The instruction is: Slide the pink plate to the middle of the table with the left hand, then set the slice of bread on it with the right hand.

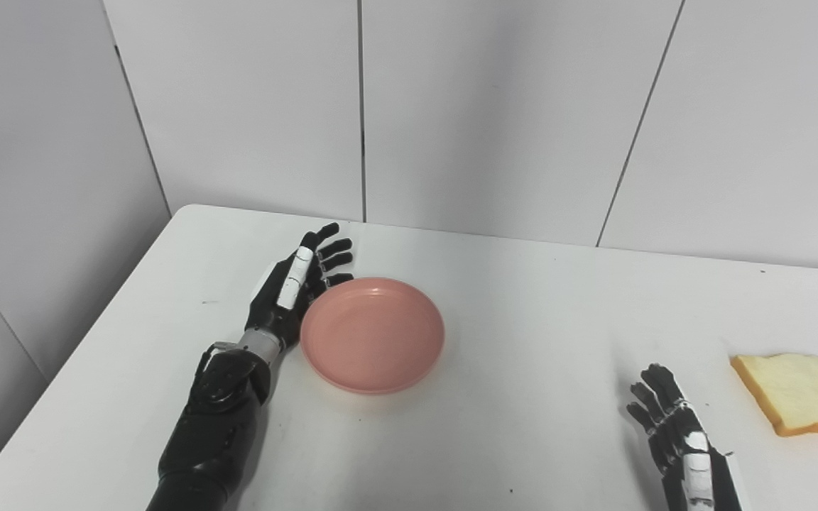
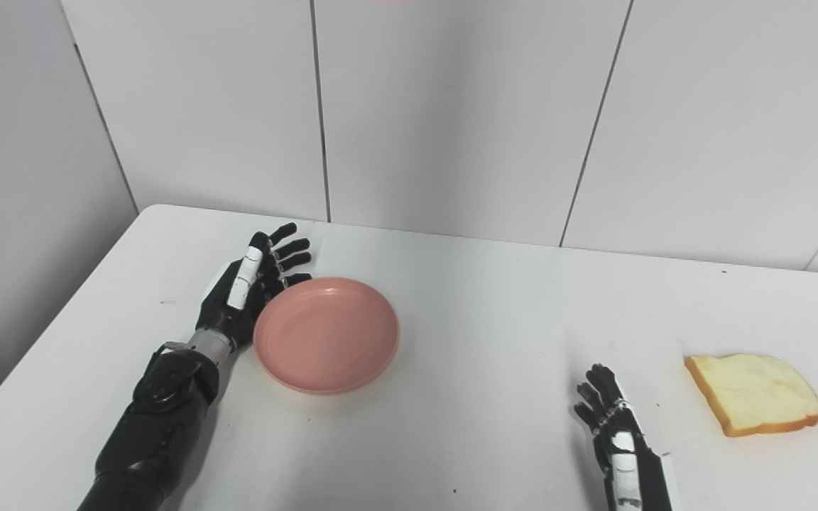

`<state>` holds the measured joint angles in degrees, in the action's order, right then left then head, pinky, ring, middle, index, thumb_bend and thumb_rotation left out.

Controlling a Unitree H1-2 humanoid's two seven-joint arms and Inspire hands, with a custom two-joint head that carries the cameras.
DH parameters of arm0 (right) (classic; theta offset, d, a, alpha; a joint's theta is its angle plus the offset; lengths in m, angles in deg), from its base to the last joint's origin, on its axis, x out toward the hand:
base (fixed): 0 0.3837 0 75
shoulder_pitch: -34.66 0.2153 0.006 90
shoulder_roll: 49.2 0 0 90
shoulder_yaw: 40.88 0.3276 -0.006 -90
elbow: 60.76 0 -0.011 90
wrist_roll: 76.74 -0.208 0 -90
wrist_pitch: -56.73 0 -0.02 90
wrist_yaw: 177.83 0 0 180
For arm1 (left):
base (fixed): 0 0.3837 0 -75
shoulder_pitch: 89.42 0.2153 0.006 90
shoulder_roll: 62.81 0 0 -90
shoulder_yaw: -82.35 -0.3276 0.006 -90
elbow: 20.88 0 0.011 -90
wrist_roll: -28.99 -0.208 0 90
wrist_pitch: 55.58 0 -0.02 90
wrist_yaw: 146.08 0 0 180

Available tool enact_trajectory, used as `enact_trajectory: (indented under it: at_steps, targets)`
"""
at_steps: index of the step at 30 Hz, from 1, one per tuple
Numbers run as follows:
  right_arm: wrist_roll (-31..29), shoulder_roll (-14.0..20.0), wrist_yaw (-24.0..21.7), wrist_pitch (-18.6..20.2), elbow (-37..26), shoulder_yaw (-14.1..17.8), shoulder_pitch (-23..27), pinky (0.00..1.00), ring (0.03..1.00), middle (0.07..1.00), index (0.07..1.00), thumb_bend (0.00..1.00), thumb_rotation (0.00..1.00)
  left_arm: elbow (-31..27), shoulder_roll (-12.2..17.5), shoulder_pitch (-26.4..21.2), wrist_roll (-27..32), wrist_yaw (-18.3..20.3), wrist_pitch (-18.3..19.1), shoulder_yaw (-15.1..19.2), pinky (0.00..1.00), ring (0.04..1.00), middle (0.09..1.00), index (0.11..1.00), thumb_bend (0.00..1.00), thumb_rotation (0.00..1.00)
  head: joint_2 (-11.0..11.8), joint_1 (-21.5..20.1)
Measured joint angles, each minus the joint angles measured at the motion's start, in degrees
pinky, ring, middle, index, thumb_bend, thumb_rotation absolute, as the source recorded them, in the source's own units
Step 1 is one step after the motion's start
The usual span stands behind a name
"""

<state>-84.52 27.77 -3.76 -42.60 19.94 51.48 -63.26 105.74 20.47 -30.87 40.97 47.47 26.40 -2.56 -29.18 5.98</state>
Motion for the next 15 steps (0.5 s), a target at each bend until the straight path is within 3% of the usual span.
enact_trajectory:
  at_steps: [7,15]
  targets:
    - [0.12,-0.03,0.11,0.07,-0.09,-0.04,-0.06,0.88,0.896,0.92,0.892,0.83,0.98,-1.67,-2.1,0.81,-0.8,-0.11,1.61,-1.05,0.68,0.829,0.841,0.871,0.86,0.89,-0.26,-0.7]
    - [1.13,-0.14,0.25,0.55,-0.43,-0.4,-0.16,0.88,0.887,0.914,0.884,0.84,0.97,-3.33,-4.8,1.55,-0.69,-0.03,2.27,-1.45,0.72,0.848,0.863,0.887,0.86,0.88,-1.31,-4.64]
